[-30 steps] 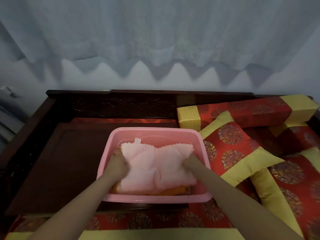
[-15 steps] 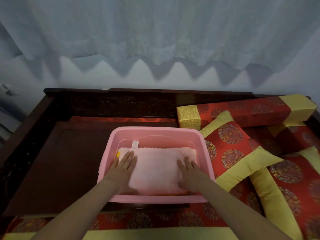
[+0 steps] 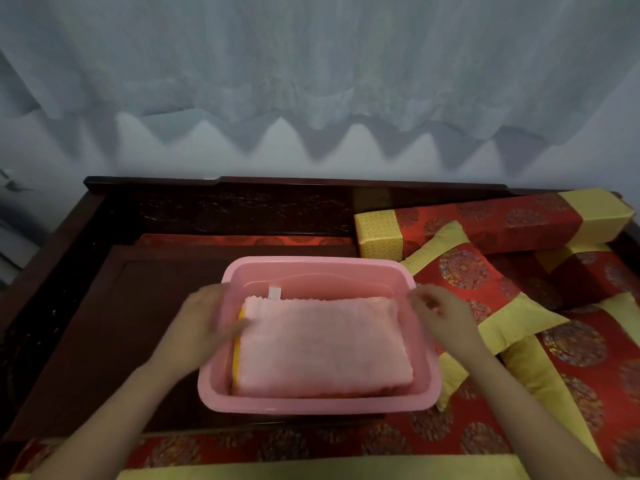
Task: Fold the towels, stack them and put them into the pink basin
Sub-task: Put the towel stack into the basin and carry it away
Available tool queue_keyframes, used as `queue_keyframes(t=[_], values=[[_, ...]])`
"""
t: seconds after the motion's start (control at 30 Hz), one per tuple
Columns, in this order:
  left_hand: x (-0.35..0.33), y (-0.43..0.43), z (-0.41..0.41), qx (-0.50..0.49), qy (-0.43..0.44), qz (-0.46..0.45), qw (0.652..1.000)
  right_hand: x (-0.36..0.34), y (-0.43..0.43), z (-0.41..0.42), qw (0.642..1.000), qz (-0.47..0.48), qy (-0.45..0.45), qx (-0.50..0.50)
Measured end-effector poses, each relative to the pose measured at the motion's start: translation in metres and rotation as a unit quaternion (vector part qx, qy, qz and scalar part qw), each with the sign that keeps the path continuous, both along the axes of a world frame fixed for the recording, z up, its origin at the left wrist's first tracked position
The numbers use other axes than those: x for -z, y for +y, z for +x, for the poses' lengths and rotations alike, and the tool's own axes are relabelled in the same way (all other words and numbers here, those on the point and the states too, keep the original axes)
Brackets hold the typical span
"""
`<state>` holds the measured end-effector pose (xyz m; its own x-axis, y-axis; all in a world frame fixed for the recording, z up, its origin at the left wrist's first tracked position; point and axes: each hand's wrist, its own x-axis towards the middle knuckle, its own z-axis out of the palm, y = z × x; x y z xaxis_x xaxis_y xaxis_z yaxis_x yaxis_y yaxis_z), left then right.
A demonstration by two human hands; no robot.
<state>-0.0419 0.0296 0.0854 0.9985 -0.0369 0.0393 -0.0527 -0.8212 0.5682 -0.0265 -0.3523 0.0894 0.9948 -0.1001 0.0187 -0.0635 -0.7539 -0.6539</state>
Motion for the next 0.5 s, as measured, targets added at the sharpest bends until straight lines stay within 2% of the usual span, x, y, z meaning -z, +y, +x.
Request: queue_keyframes(t=[0.03, 0.1, 0.13, 0.2, 0.27, 0.37, 0.5], values=[[-0.002, 0.007, 0.002, -0.071, 0.032, -0.048, 0.996, 0.000, -0.005, 0.005, 0.997, 0.056, 0.020, 0.043], [-0.002, 0.018, 0.008, -0.186, 0.133, -0.128, 0.965, 0.001, -0.012, 0.013, 0.977, 0.160, 0.090, 0.107], [0.000, 0.022, 0.011, -0.225, 0.183, -0.192, 0.938, 0.000, -0.014, 0.015, 0.963, 0.198, 0.128, 0.127], [0.002, 0.030, 0.017, -0.264, 0.272, -0.339, 0.861, 0.002, -0.019, 0.019, 0.934, 0.249, 0.196, 0.164], [0.001, 0.036, 0.019, -0.259, 0.336, -0.401, 0.812, 0.005, -0.025, 0.019, 0.905, 0.288, 0.249, 0.188], [0.003, 0.040, 0.019, -0.238, 0.381, -0.418, 0.790, 0.010, -0.028, 0.018, 0.877, 0.326, 0.295, 0.197], [0.005, 0.045, 0.021, -0.233, 0.387, -0.419, 0.787, 0.009, -0.026, 0.012, 0.855, 0.366, 0.320, 0.184]])
